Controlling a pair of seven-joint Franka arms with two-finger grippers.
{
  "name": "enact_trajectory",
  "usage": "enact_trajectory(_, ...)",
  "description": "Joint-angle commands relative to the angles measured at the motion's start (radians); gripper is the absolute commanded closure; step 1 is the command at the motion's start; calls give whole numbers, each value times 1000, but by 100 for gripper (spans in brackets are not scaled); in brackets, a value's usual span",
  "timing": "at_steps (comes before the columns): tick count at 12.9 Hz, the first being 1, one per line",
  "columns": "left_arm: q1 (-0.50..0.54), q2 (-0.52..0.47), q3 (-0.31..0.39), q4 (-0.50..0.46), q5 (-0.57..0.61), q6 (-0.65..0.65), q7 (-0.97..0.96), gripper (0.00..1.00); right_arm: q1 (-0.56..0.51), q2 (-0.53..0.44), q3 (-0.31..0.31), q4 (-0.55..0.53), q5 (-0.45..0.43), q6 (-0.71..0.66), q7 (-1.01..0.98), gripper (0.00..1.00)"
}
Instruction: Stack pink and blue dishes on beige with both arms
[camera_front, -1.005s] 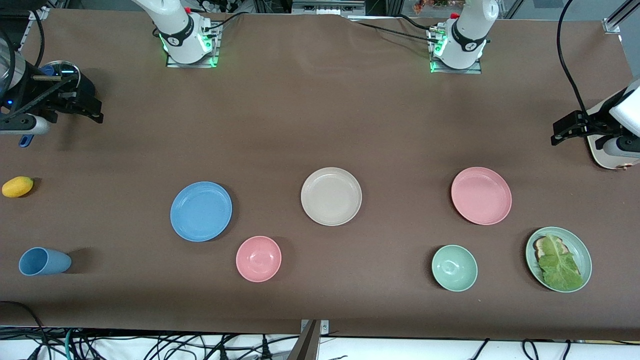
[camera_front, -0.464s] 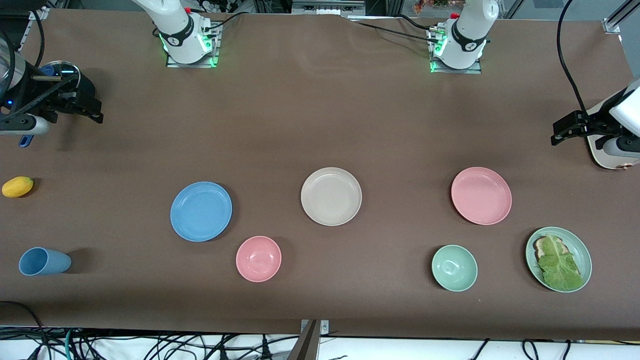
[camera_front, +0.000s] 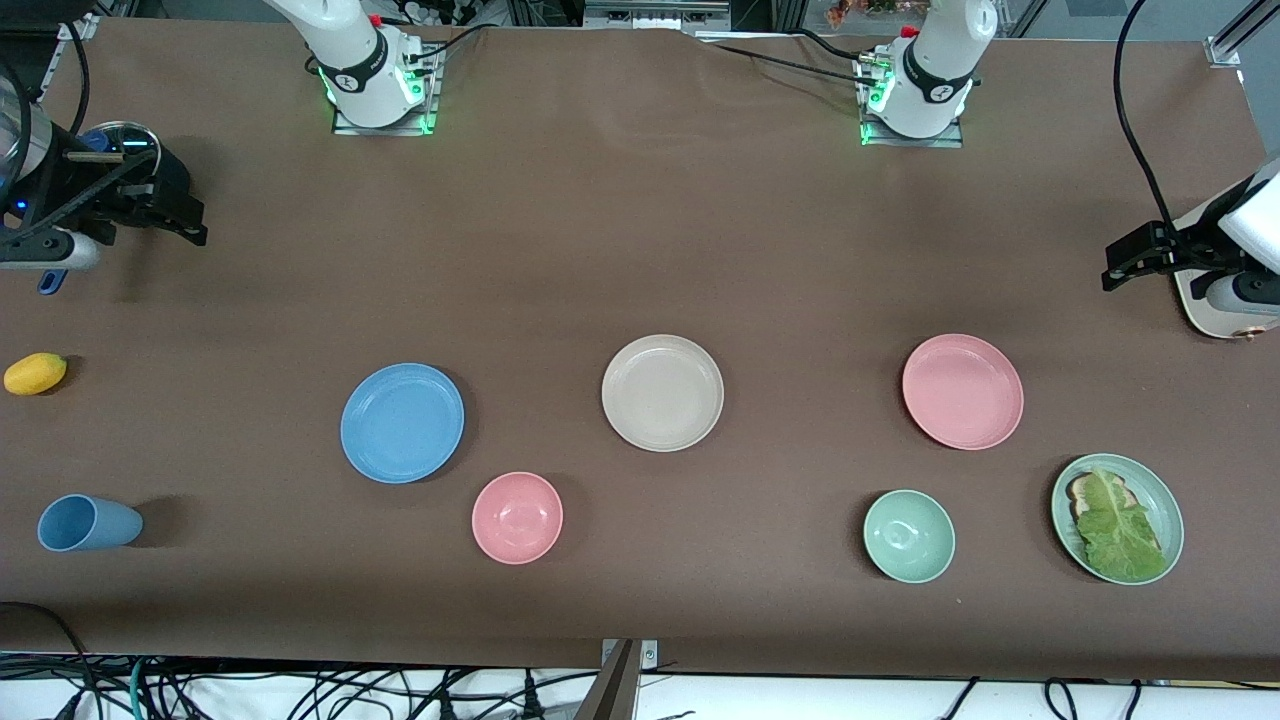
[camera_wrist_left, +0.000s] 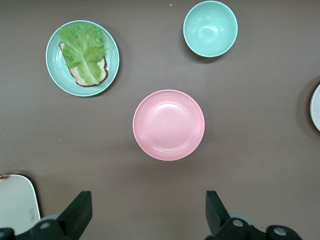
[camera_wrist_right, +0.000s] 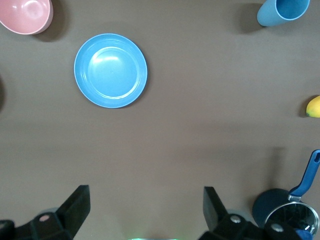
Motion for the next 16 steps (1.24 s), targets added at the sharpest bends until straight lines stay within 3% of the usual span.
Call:
enact_trajectory(1,-1,1,3,3,-21,0,26,0,-16,15,-5,17,-1,-18,10,0)
enact_trajectory(12,0,4,4,14,-7,4,21,0,-13,15,-3,21,1,-28,10,0)
enact_trajectory(16,11,91,7,15,-19,4,22,0,-8,15,0,21,4,-25,22,0)
